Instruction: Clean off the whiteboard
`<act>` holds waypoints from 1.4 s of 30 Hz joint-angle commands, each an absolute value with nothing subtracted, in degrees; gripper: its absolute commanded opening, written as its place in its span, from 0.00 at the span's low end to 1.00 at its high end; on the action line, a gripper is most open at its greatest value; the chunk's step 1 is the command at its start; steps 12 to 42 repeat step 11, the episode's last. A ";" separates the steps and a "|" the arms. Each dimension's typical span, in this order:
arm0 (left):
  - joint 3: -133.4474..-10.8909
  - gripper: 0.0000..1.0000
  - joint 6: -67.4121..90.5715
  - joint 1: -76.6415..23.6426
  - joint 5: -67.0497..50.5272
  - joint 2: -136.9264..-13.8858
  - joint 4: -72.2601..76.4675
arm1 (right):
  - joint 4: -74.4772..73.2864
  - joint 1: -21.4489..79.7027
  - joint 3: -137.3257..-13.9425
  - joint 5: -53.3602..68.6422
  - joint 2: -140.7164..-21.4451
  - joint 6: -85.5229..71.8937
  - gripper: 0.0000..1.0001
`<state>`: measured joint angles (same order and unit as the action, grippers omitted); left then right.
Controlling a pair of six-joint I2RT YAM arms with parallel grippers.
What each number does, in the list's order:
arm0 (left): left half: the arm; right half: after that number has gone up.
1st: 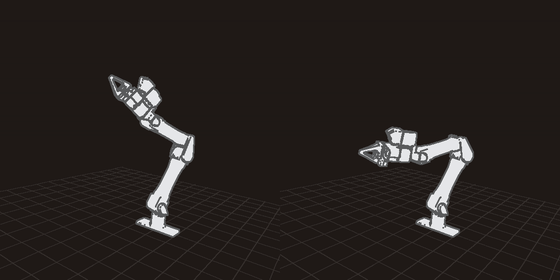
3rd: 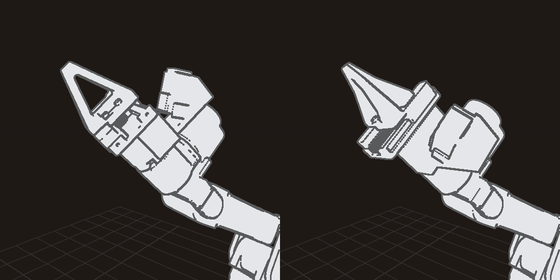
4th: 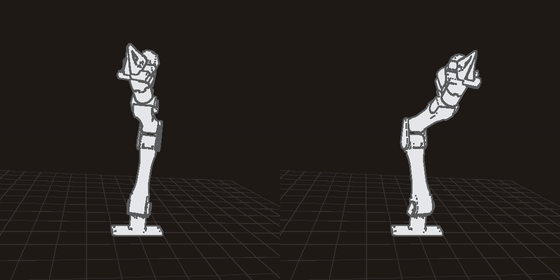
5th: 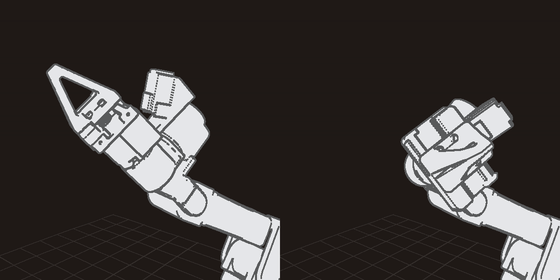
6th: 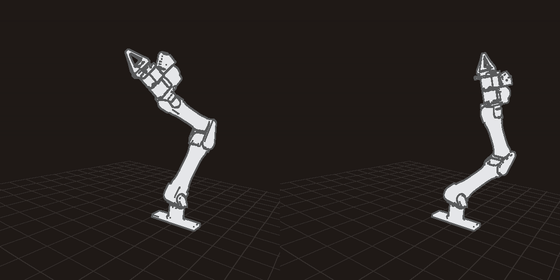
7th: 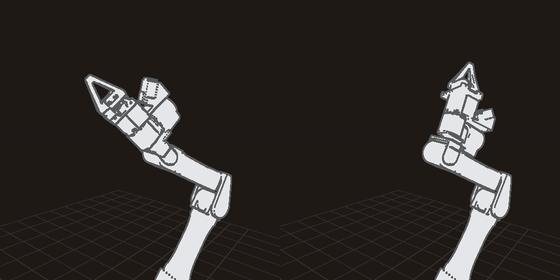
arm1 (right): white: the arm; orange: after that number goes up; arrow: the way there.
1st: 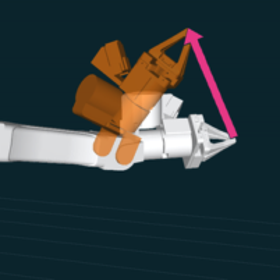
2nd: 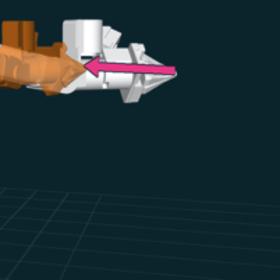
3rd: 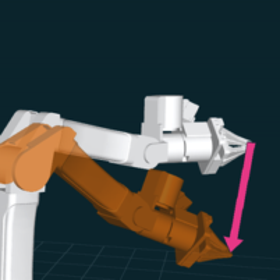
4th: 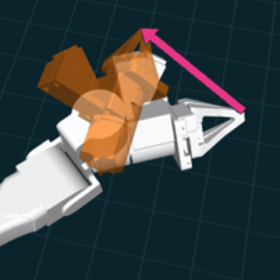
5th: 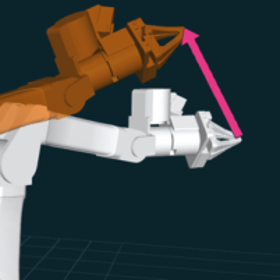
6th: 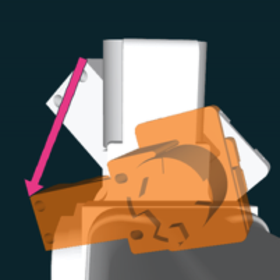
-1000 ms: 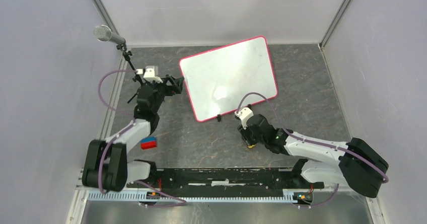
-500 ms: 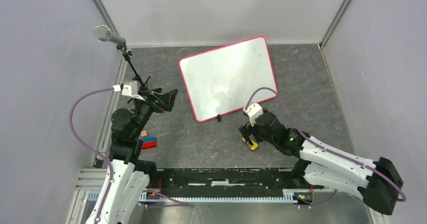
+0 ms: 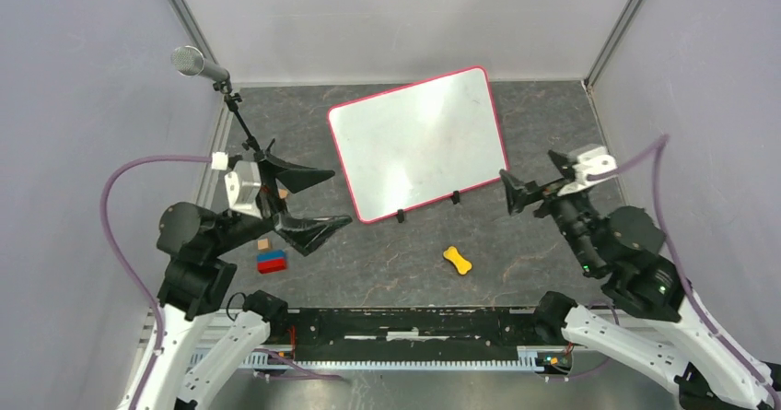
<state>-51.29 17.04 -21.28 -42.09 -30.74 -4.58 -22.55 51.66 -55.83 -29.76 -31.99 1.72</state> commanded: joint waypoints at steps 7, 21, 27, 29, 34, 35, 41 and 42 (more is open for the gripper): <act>-56.21 1.00 5.62 -24.42 -37.04 -26.01 -6.94 | -19.24 51.86 -57.69 -39.77 -24.88 7.65 0.98; -53.55 1.00 8.66 -24.35 -33.06 -23.57 -0.51 | -18.99 51.85 -56.05 -43.63 -23.17 6.36 0.98; -53.55 1.00 8.66 -24.35 -33.06 -23.57 -0.51 | -18.99 51.85 -56.05 -43.63 -23.17 6.36 0.98; -53.55 1.00 8.66 -24.35 -33.06 -23.57 -0.51 | -18.99 51.85 -56.05 -43.63 -23.17 6.36 0.98; -53.55 1.00 8.66 -24.35 -33.06 -23.57 -0.51 | -18.99 51.85 -56.05 -43.63 -23.17 6.36 0.98; -53.55 1.00 8.66 -24.35 -33.06 -23.57 -0.51 | -18.99 51.85 -56.05 -43.63 -23.17 6.36 0.98; -53.55 1.00 8.66 -24.35 -33.06 -23.57 -0.51 | -18.99 51.85 -56.05 -43.63 -23.17 6.36 0.98; -53.55 1.00 8.66 -24.35 -33.06 -23.57 -0.51 | -18.99 51.85 -56.05 -43.63 -23.17 6.36 0.98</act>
